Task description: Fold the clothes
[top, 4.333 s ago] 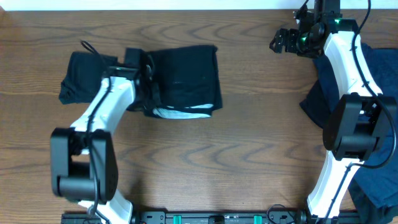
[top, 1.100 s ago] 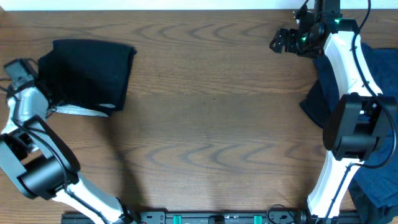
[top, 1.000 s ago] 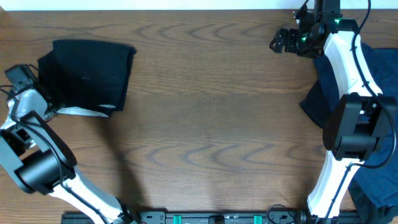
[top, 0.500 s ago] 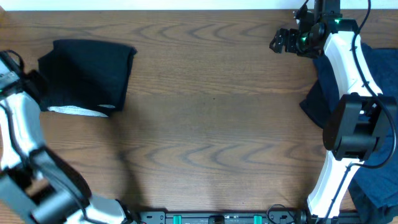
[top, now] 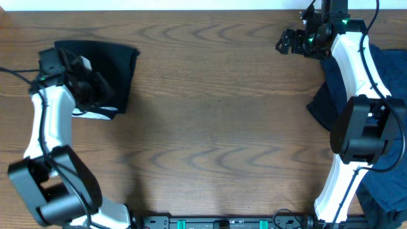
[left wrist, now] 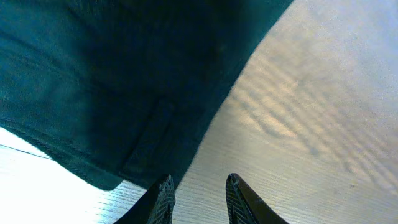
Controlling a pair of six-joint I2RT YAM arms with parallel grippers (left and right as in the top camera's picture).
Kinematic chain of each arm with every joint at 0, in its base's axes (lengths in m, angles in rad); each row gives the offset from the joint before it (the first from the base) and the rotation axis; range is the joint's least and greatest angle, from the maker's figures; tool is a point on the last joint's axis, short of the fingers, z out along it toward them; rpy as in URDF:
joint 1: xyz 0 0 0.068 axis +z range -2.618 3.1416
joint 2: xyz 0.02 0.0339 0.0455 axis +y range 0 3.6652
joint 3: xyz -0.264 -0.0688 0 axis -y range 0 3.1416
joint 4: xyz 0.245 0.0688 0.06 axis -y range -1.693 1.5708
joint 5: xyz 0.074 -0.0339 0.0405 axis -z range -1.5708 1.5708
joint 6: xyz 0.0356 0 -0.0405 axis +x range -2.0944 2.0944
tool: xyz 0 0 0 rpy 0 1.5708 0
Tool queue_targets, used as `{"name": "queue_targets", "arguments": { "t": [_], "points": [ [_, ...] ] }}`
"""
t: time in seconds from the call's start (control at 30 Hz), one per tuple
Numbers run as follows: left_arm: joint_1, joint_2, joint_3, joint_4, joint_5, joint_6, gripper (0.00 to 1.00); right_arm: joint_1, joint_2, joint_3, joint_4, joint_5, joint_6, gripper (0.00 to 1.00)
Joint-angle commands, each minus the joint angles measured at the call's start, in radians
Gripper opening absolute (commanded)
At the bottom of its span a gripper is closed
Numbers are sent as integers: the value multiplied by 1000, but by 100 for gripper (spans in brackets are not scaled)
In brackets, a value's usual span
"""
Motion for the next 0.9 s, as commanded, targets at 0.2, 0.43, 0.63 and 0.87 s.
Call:
{"name": "queue_targets", "arguments": {
  "t": [0.2, 0.43, 0.63, 0.87],
  "points": [
    [17, 125, -7, 5, -16, -2, 27, 0, -4, 8, -1, -1, 1, 99],
    [18, 193, -10, -10, -16, -2, 21, 0, -4, 8, -1, -1, 1, 99],
    [18, 98, 23, -6, -12, -3, 21, 0, -4, 8, -1, -1, 1, 99],
    [6, -156, 37, 2, -4, -14, 22, 0, -4, 8, -1, -1, 1, 99]
  ]
}}
